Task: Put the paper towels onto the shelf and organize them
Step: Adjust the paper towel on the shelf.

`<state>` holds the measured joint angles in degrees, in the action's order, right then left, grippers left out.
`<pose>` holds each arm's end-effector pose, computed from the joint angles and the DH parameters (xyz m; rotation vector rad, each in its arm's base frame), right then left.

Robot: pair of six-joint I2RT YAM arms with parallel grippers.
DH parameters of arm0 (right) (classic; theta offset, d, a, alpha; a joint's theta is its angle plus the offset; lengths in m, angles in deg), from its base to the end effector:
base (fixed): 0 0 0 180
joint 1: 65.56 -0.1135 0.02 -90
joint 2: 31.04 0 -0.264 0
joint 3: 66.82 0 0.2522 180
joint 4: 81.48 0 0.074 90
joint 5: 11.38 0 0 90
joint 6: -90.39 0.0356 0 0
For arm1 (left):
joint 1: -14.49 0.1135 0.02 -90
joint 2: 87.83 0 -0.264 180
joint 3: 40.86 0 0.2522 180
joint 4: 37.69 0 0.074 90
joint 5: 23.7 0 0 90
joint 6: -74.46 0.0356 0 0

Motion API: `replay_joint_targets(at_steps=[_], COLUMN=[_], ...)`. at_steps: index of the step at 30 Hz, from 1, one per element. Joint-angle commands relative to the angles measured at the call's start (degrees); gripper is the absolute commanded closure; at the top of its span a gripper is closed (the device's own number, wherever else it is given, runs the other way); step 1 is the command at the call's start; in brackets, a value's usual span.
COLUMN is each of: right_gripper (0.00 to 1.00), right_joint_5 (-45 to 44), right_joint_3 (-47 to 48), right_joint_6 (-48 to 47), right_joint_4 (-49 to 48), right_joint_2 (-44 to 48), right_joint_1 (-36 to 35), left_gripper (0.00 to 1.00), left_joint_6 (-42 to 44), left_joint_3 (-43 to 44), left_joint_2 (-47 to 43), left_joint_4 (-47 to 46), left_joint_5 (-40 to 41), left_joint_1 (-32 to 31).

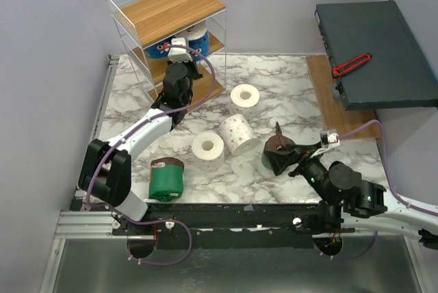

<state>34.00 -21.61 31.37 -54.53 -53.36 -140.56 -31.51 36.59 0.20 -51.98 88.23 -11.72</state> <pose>0.0519 0.0971 0.3048 -0.0320 1.6788 0.7793 0.3339 -0.1496 0.3380 -0.1734 1.5083 -0.3020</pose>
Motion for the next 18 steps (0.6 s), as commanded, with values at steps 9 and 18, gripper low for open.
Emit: replay_joint_targets(at_steps=[9,18], right_gripper=[0.00,0.00], right_joint_5=[-2.31,-2.18], right_joint_3=[-0.89,0.45], right_joint_6=[-0.42,-0.65], right_joint_4=[-0.89,-0.88], right_joint_2=[0.46,-0.38], right_joint_1=[-0.20,-0.20], left_gripper=[1.00,0.88], left_joint_6=[-2.97,-2.59], left_joint_3=[3.20,-3.68], left_joint_2=[3.27,-4.78], left_joint_4=[-0.18,-2.28], left_joint_5=[-2.60,-3.10], left_joint_1=[0.47,0.47])
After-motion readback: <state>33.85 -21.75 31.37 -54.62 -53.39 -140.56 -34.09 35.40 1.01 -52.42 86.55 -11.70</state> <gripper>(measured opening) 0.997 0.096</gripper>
